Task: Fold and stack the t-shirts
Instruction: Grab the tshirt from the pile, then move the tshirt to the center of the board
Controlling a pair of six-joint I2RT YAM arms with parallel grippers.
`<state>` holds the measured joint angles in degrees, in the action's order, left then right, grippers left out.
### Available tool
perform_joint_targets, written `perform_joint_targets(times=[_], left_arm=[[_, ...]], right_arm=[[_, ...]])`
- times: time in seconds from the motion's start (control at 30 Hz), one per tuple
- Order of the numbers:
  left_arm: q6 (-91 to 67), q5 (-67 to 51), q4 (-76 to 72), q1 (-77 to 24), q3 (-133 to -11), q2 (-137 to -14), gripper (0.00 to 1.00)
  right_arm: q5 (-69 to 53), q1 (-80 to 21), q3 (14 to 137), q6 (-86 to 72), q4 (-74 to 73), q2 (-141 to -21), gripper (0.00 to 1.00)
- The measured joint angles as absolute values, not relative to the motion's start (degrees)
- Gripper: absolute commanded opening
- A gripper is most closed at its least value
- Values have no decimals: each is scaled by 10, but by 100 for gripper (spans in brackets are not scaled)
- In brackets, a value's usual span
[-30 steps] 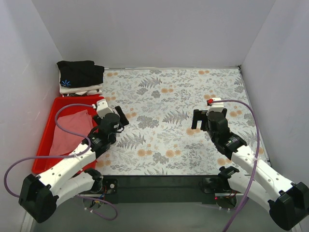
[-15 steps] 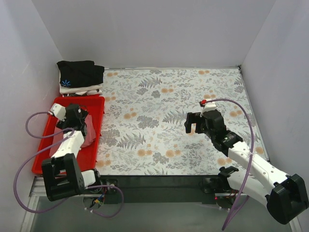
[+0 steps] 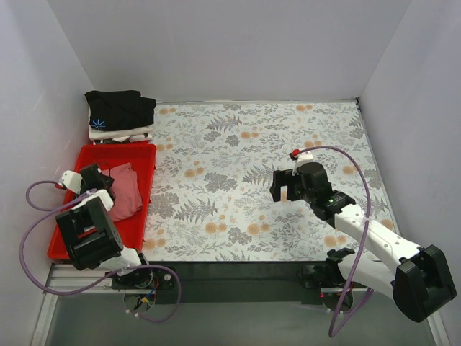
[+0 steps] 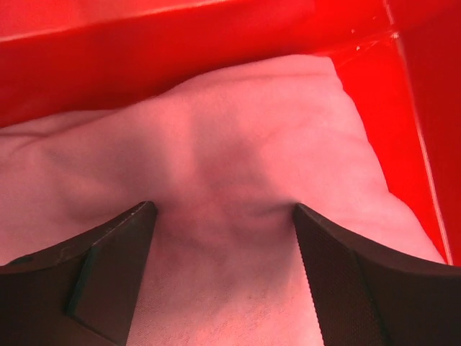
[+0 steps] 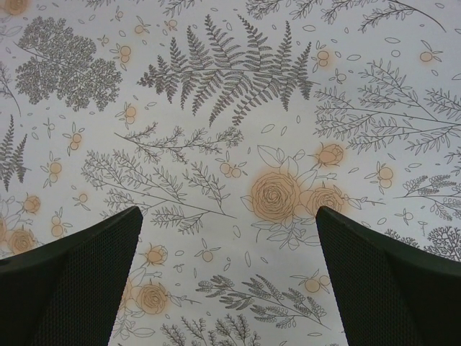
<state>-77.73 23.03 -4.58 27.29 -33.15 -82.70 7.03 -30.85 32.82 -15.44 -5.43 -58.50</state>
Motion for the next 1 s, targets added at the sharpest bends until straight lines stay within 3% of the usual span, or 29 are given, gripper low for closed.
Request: perform_joint_targets(times=[0.03, 0.2, 0.37, 0.53, 0.83, 1.0], left_arm=[[-775, 229, -49, 274, -336, -832, 63], [-772, 220, -61, 277, -343, -851, 0], [-769, 213, -59, 277, -340, -834, 0], [-765, 204, -19, 259, -316, -739, 0], [-758, 219, 34, 52, -390, -564, 0], [-744, 140, 39, -13, -508, -545, 0]], right_arm=[[66, -309, 329, -154, -54, -588, 98], [58, -309, 329, -154, -54, -589, 98], [60, -308, 329, -154, -54, -580, 98], [62, -308, 329, -153, -50, -575, 99], [65, -308, 329, -162, -44, -591, 98], [78, -308, 333, -163, -45, -593, 98]])
